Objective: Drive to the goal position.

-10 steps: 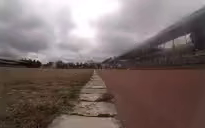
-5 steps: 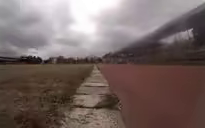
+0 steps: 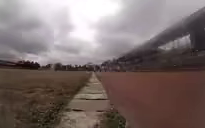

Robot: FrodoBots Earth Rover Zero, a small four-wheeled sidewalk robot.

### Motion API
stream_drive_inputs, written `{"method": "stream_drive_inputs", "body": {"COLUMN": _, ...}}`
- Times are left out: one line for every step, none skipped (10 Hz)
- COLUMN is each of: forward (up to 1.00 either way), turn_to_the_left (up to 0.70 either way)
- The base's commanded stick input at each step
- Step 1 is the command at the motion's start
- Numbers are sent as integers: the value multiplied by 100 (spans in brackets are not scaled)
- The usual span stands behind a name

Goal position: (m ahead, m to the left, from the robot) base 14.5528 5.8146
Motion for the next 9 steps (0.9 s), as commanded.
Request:
{"method": "stream_drive_inputs", "body": {"forward": 100, "turn_to_the_left": -2}}
{"method": "stream_drive_inputs", "body": {"forward": 100, "turn_to_the_left": 0}}
{"method": "stream_drive_inputs", "body": {"forward": 100, "turn_to_the_left": 0}}
{"method": "stream_drive_inputs", "body": {"forward": 100, "turn_to_the_left": 0}}
{"method": "stream_drive_inputs", "body": {"forward": 100, "turn_to_the_left": 0}}
{"method": "stream_drive_inputs", "body": {"forward": 100, "turn_to_the_left": 0}}
{"method": "stream_drive_inputs", "body": {"forward": 100, "turn_to_the_left": 0}}
{"method": "stream_drive_inputs", "body": {"forward": 100, "turn_to_the_left": 0}}
{"method": "stream_drive_inputs", "body": {"forward": 100, "turn_to_the_left": 0}}
